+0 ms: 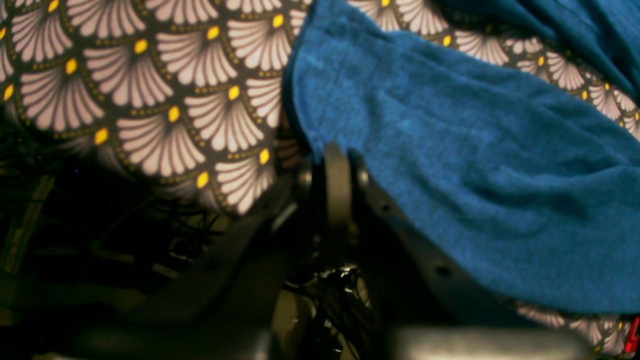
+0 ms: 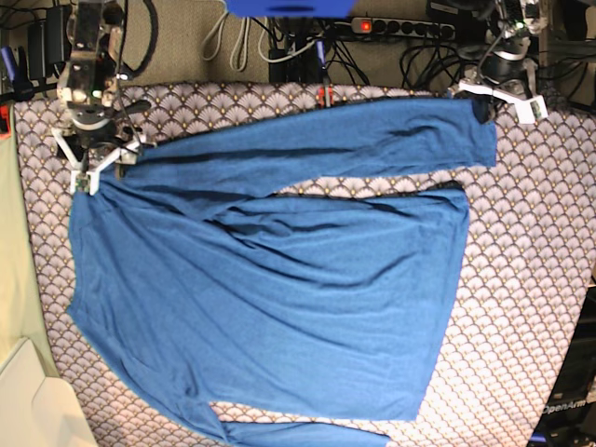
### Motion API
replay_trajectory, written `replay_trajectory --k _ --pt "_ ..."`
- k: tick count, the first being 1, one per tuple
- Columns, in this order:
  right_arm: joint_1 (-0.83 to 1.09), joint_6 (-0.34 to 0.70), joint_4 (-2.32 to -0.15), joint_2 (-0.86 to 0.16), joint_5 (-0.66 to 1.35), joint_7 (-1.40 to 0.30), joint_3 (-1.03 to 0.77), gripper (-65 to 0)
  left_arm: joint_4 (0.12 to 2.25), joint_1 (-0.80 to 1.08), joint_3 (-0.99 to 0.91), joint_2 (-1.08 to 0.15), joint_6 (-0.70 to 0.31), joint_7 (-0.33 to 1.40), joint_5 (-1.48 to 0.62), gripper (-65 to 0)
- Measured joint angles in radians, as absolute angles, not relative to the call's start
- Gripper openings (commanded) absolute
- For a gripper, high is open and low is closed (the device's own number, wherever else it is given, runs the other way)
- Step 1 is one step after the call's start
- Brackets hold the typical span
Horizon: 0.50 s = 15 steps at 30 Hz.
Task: Fold the T-shirt properly
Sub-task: 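Lift both grippers and pull the held edge toward the robot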
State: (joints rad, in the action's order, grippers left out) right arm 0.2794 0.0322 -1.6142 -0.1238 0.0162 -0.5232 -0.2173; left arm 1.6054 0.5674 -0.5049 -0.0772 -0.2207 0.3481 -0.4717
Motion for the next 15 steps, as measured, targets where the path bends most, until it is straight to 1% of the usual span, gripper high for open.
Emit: replay_trajectory --k 11,13,15 --pt "0.252 0.032 -1.583 -0.125 0.016 -0.508 -0.219 -26.3 1.605 0.567 -0.505 -0.077 -0.221 0.348 -0.472 -64.4" --pt "0.253 0.032 -1.583 -0.125 0.016 -0.508 -0.219 -29.8 1.605 0.567 -0.505 -0.077 -0.221 0.348 -0.472 -64.4" --pt "0.253 0.032 -1.583 -0.124 0.016 -0.508 -0.218 -35.5 1.605 0.567 -0.505 -0.077 -0.221 0.348 -0.472 -64.4"
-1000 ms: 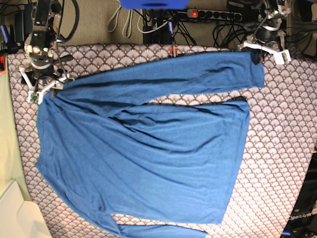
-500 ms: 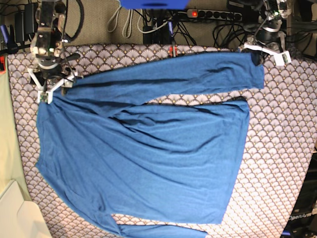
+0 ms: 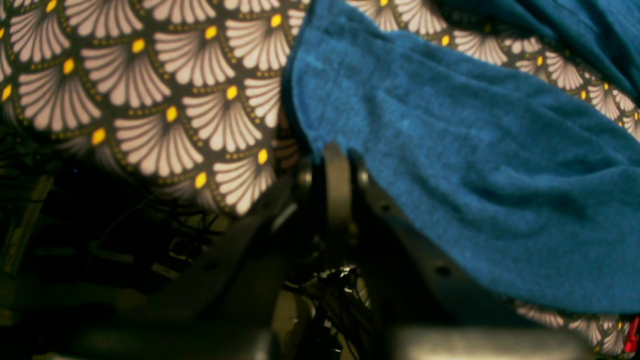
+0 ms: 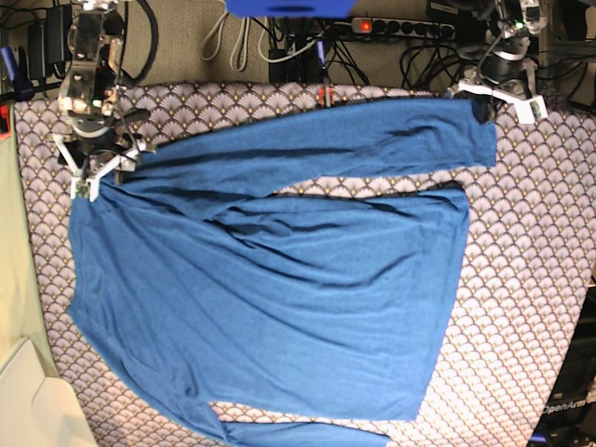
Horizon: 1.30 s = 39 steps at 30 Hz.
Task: Fold the T-shirt properly
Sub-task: 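Lift both grippers and pull the held edge toward the robot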
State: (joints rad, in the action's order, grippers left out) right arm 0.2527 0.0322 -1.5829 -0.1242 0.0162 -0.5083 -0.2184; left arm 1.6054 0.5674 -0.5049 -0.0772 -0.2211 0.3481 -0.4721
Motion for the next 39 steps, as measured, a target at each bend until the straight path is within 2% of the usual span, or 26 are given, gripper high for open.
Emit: replay_trajectory --k 6,8,17,22,32,39 --pt "0.253 0.033 -1.580 -0.124 0.016 -0.513 -0.218 -59.8 1.605 0.567 -0.505 -0.077 -0.221 0.348 -0.472 -64.4" --pt "0.254 0.033 -1.579 -0.124 0.016 -0.513 -0.218 -65.0 1.607 0.568 -0.505 -0.077 -0.221 0.348 -0.472 -64.4" --pt "0.254 0.033 -1.582 -0.125 0.016 -0.513 -0.218 -65.0 1.703 0.567 -0.505 -0.077 -0.218 0.356 -0.469 -64.4" --pt "0.253 0.033 -1.582 -0.125 0.015 -0.513 -0.218 -65.0 1.758 0.545 -0.515 -0.073 -0.216 0.493 -0.462 -64.4" --pt "0.253 0.036 -1.589 -0.142 0.016 -0.516 -0.217 -65.0 1.856 0.374 -0.677 -0.070 -0.221 0.713 -0.465 -64.4" --pt "0.253 0.036 -1.589 -0.157 0.016 -0.516 -0.216 -65.0 1.868 0.309 -0.679 -0.070 -0.221 0.773 -0.468 -64.4"
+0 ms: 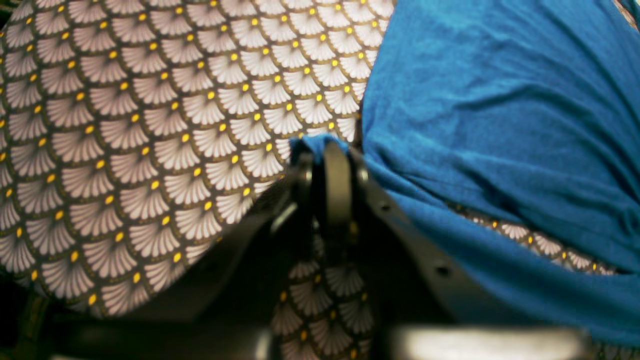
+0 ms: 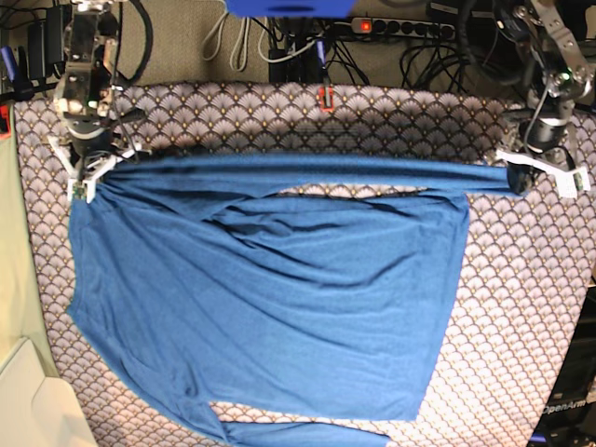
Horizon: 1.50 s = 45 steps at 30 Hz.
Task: Fold the T-shirt properly
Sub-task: 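Lift both grippers and pull the held edge toward the robot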
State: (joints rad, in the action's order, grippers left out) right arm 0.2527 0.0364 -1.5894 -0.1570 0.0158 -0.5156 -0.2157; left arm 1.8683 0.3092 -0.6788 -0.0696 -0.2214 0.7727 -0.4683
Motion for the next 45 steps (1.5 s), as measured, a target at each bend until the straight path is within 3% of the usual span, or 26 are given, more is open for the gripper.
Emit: replay_trajectory --k 24,32,45 --pt "0.231 0.037 -1.590 -0.174 0.016 -0.520 -0.215 -65.0 1.785 0.069 -0.627 -0.068 -0.221 0.770 -0.467 -64.5" --pt "0.212 0.036 -1.590 -0.174 0.016 -0.520 -0.213 -65.0 1.623 0.031 -0.626 -0.067 -0.216 0.773 -0.463 -64.5" --pt "0.143 0.073 -1.590 -0.191 0.012 -0.530 -0.209 -65.0 1.610 0.030 -0.552 -0.071 -0.215 0.766 -0.464 -64.5"
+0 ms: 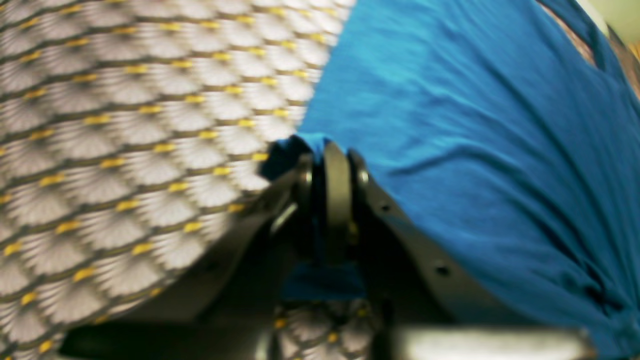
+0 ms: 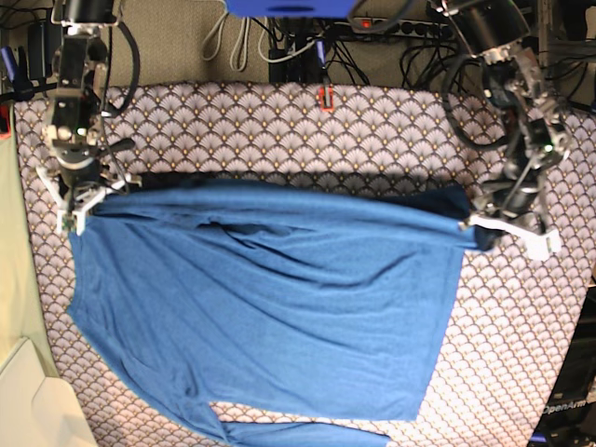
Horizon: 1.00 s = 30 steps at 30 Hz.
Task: Fold the T-shirt properly
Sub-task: 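Lift both grippers and pull the held edge toward the robot, then shift the left gripper's grip inward along the shirt edge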
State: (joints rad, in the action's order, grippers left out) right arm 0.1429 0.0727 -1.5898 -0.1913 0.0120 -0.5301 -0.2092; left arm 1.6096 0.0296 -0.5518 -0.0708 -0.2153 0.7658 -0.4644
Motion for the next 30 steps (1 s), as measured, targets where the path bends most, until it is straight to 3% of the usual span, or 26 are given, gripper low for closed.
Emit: replay_trajectory --k 4,30 --pt "0.115 0.128 -1.586 -0.192 0.010 -0.532 -0.212 -65.0 1.610 0.025 -0.548 -0.066 -0.219 0.768 -0.464 -64.5" --pt "-0.110 0.142 -1.347 -0.289 0.009 -0.524 -0.208 -65.0 1.539 -0.023 -0.555 -0.072 -0.218 0.767 -0.465 -64.4"
